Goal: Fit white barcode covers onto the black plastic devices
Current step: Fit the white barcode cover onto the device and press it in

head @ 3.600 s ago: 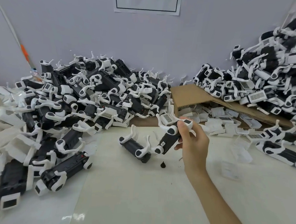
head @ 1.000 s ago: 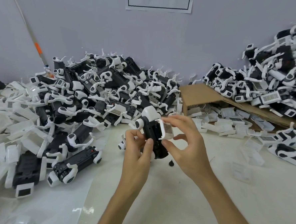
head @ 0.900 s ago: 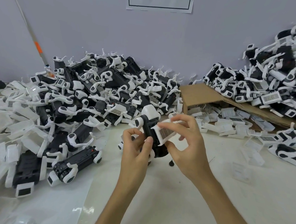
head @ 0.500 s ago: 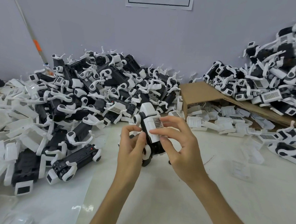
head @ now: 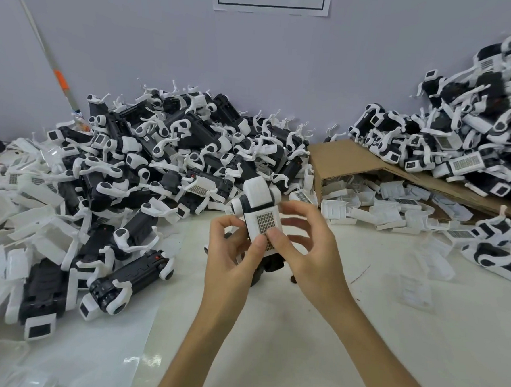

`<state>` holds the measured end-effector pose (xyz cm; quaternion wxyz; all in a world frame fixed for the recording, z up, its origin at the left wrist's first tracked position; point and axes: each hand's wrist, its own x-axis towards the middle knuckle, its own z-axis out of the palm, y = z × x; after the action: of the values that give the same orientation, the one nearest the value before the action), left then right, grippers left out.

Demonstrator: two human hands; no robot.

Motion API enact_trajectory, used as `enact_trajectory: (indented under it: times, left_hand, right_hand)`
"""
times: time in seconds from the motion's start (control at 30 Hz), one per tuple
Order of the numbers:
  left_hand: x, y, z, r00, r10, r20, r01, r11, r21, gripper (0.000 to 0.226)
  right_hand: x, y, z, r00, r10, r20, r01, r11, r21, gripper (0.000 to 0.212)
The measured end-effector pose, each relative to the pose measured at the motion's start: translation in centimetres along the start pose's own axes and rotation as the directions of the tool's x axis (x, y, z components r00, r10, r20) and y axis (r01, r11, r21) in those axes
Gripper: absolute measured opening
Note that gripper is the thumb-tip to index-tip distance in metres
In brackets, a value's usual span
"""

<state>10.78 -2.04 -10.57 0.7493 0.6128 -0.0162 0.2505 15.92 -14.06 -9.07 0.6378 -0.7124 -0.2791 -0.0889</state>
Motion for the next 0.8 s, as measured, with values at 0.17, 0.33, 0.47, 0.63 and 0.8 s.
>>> enact_trajectory:
  times: [0.17, 0.33, 0.47, 0.63, 0.8]
  left_hand:
    - [-0.5, -0.4, 0.5, 0.99, 0.068, 0.12, -0.082, 0.99, 0.112, 0.026]
    - [-0.6, -0.6, 0.5, 0.983, 0.105, 0.149, -0.123, 0.985, 0.119, 0.021]
    - [-0.7, -0.8, 0.8, 0.981, 0.131, 0.146, -0.147, 0.983, 0.108, 0.021]
    - [-0.6, -0.7, 1.0, 0.976, 0.125, 0.176, -0.144, 0.985, 0.098, 0.022]
    - [-0.6, -1.0, 1.1, 0.986, 0.09, 0.14, -0.111, 0.983, 0.149, 0.042]
  right_hand:
    - [-0.1, -0.2, -0.2, 0.966, 0.159, 0.204, -0.193, 0.968, 0.161, 0.012]
    - [-0.2, 0.2, 0.1, 0.984, 0.109, 0.14, -0.135, 0.973, 0.188, 0.023]
    - [-0.1, 0.4, 0.0, 0.988, 0.094, 0.122, -0.118, 0.972, 0.204, 0.023]
    - [-0.1, 0.6, -0.1, 0.987, 0.12, 0.111, -0.144, 0.962, 0.233, 0.021]
    - [0.3, 0.5, -0.5, 0.954, 0.236, 0.186, -0.284, 0.909, 0.305, 0.033]
